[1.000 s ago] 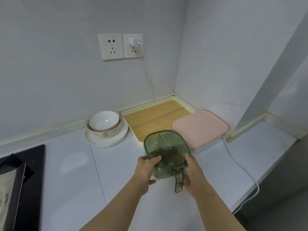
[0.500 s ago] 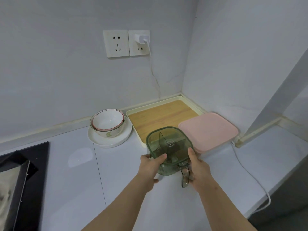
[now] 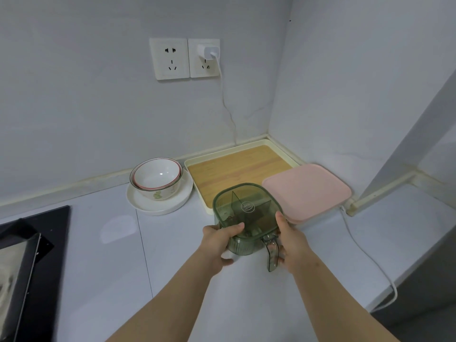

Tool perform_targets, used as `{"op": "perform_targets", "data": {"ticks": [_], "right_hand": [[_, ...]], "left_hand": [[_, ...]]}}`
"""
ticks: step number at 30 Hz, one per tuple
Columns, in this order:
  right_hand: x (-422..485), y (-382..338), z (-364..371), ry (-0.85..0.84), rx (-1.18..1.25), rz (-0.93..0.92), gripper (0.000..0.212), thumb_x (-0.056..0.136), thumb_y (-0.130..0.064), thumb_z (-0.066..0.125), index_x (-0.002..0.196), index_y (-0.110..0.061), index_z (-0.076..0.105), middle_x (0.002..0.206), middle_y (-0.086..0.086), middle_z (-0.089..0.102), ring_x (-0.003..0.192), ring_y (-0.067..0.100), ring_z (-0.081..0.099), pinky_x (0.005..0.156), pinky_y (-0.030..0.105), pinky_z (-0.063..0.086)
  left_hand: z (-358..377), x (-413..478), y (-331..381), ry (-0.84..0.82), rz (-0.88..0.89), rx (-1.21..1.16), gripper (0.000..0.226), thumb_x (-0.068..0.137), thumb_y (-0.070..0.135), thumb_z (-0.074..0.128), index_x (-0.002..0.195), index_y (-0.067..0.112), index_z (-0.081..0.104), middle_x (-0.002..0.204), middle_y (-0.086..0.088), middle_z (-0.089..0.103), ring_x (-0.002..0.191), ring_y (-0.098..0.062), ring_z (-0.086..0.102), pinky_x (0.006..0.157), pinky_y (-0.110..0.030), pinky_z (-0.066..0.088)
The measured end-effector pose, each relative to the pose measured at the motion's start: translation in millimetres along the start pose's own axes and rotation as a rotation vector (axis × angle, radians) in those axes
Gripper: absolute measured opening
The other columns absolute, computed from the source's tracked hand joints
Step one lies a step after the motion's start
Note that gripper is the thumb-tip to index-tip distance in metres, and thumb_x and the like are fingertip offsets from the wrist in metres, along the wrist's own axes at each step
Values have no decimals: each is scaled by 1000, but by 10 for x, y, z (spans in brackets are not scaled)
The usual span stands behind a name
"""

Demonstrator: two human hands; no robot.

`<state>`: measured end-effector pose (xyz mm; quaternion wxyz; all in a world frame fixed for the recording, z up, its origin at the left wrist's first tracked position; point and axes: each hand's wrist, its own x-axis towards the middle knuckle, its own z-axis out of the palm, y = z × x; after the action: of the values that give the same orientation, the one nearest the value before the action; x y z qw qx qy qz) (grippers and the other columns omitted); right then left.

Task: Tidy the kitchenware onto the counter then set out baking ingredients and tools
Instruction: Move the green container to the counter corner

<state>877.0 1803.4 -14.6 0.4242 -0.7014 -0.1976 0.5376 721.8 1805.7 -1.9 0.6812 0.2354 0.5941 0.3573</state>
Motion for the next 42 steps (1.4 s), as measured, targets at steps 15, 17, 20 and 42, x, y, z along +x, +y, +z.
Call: {"op": "perform_targets", "data": {"ticks": [15, 17, 20, 42], "right_hand": [[-349, 14, 76, 93, -5, -98, 16, 89, -25, 60, 88, -9, 60, 76, 4, 54, 82, 24, 52, 77, 33, 41], [-423, -8, 77, 145, -14, -123, 16, 89, -21, 58, 87, -5, 58, 73, 6, 49, 76, 23, 47, 71, 33, 38], [-538, 9, 92, 258, 53, -212, 27, 87, -16, 57, 111, -5, 55, 89, 6, 54, 85, 23, 50, 77, 35, 41], [-1705, 752, 526, -77, 92, -207, 10, 89, -8, 51, 96, -12, 56, 83, 3, 58, 67, 13, 54, 62, 24, 43]], "left_hand": [[71, -183, 39, 20, 49, -40, 89, 82, 26, 70, 147, 21, 9, 147, -11, 33, 134, -32, 34, 105, -54, 29], [55, -225, 37, 49, 77, -30, 89, 83, 30, 69, 148, 23, 9, 149, -11, 29, 135, -32, 31, 106, -52, 30], [-20, -342, 65, 80, 119, -10, 72, 88, 29, 63, 145, 19, 21, 147, -10, 32, 131, -30, 34, 102, -44, 34], [-866, -1433, -461, 135, 191, 75, 8, 93, 20, 51, 86, 20, 52, 89, -1, 60, 87, -18, 57, 81, -32, 44]]}}
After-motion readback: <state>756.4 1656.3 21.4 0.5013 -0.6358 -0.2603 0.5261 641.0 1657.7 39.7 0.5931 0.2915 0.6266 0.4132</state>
